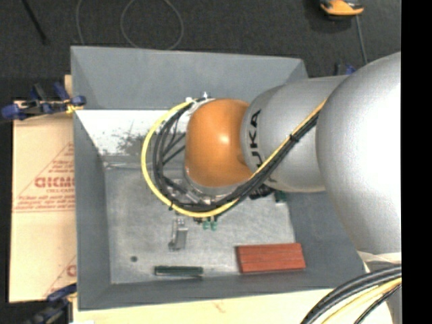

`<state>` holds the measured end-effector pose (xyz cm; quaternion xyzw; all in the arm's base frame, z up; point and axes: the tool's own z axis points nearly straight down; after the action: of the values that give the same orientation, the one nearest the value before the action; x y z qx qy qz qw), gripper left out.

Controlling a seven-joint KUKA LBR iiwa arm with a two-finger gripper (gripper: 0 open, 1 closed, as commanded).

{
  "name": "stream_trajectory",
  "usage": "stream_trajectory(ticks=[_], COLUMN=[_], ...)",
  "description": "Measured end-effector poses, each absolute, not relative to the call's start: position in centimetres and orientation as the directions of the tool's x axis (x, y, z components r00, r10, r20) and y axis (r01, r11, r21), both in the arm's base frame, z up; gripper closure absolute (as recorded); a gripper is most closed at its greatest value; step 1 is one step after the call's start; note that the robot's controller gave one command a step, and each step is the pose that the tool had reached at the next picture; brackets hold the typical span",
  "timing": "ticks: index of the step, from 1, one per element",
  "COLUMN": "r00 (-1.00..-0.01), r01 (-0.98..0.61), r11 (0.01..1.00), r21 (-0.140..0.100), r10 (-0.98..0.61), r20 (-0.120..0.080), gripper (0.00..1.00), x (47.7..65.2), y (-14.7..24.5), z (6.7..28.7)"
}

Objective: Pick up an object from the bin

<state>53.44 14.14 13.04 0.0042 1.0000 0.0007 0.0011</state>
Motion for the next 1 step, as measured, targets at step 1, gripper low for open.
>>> stream_trajectory(ticks=[1], r00=[-0.984], r01=[0.176], r11=[0.984], r21=[0.000], r10=[0.176], r20=[-0.003], gripper=[0.00], x=[47.85], y=[7.98], z=[7.99])
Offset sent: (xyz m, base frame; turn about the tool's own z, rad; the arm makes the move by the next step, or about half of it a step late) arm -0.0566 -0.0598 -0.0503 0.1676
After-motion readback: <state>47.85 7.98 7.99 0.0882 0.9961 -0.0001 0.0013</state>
